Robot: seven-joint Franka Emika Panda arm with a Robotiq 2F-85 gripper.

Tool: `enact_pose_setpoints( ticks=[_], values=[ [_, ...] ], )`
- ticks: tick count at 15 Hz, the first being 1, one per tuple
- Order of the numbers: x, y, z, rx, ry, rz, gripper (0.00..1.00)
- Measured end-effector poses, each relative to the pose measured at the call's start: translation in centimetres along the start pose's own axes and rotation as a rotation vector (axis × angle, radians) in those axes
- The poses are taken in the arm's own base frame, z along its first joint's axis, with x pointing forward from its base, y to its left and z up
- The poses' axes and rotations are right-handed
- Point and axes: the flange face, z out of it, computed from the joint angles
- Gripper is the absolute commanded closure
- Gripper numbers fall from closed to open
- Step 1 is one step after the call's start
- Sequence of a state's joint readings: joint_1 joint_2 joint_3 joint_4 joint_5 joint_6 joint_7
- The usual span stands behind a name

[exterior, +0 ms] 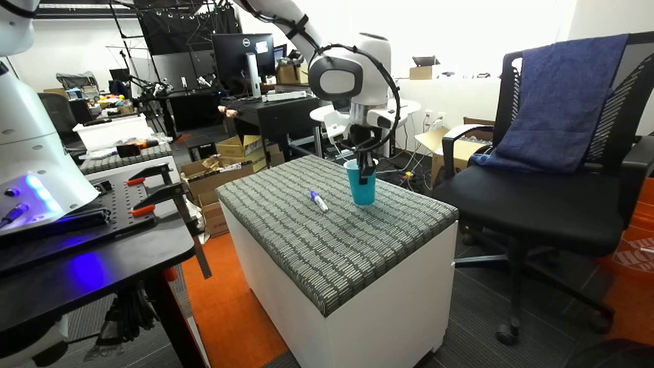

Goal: Move the blue cup to the right

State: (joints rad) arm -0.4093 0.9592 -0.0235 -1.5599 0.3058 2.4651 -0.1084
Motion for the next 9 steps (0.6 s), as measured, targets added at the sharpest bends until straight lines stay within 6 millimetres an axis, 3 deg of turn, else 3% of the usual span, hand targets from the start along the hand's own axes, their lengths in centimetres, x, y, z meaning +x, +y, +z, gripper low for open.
enact_pose_setpoints(
  ticks=[1, 4, 9],
  values=[
    [0.1, 0.1, 0.3, 0.003, 0.000, 0.002, 0.73],
    [0.4, 0.1, 1.0, 0.010, -0.001, 0.003, 0.59],
    [0.7, -0.2, 1.3, 0.016, 0.002, -0.001, 0.20]
  ],
)
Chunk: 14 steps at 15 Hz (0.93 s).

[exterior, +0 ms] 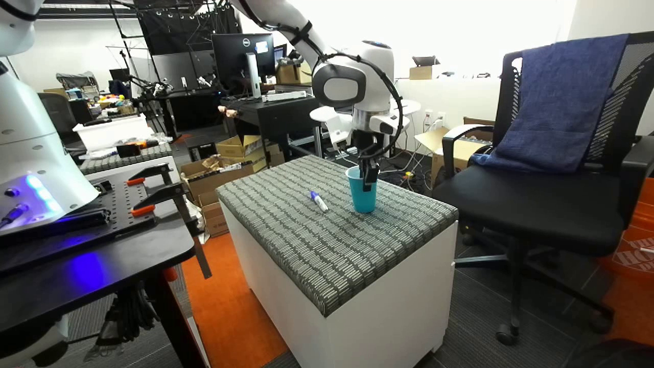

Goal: Move the blue cup to the right

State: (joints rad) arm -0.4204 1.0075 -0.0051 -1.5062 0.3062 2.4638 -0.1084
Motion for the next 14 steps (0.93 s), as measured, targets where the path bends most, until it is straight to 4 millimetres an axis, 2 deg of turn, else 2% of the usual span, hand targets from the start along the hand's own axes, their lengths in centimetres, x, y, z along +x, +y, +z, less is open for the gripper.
enact_pose_setpoints(
  ticks=[2, 3, 9, 14],
  values=[
    [0.1, -0.2, -0.1, 0.002, 0.002, -0.002, 0.05],
    [0.1, -0.3, -0.1, 0.003, 0.002, -0.003, 0.01],
    [-0.3, -1.3, -1.5, 0.010, 0.004, -0.018, 0.00],
    [-2.2, -1.9, -5.2, 0.009, 0.005, -0.048, 0.00]
  ],
)
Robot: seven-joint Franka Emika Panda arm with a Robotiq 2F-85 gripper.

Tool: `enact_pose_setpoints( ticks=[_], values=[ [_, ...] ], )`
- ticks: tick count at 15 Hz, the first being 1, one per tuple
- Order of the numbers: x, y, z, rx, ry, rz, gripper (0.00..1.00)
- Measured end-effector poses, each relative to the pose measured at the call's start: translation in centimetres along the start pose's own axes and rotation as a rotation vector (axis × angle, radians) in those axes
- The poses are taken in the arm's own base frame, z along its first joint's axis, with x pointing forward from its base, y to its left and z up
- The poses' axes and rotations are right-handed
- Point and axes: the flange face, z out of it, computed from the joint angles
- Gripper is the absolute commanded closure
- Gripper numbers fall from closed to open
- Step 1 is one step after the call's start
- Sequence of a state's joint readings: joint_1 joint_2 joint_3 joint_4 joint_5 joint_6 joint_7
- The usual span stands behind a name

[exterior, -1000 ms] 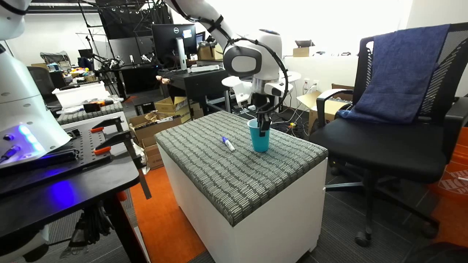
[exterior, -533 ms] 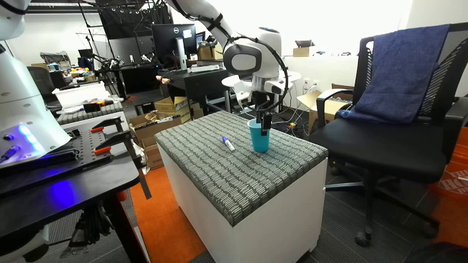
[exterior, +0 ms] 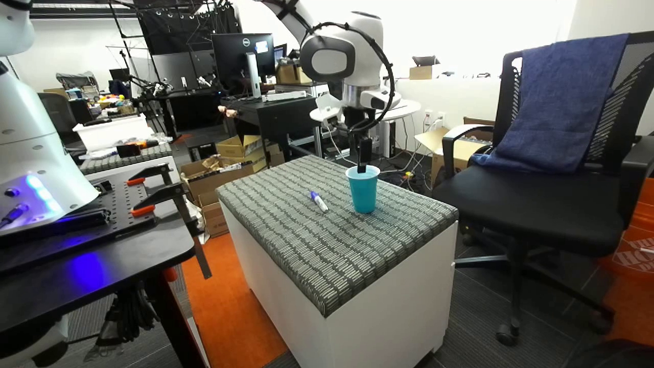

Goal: Move the blue cup to the right

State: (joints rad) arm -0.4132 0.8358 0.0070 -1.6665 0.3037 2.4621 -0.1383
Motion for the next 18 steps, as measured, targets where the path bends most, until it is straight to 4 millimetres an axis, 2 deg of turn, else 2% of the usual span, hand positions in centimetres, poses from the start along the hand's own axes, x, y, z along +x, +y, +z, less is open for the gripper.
enact_pose_setpoints(
  ticks=[8, 12, 15, 18],
  values=[
    [-3.7, -1.5, -8.8, -0.014, 0.036, -0.152, 0.00],
    [-4.6, -3.2, -12.6, -0.013, 0.061, -0.214, 0.00],
    [-4.8, -4.7, -14.5, -0.009, 0.075, -0.249, 0.00],
    [-4.9, -4.8, -14.6, -0.009, 0.074, -0.252, 0.00]
  ],
)
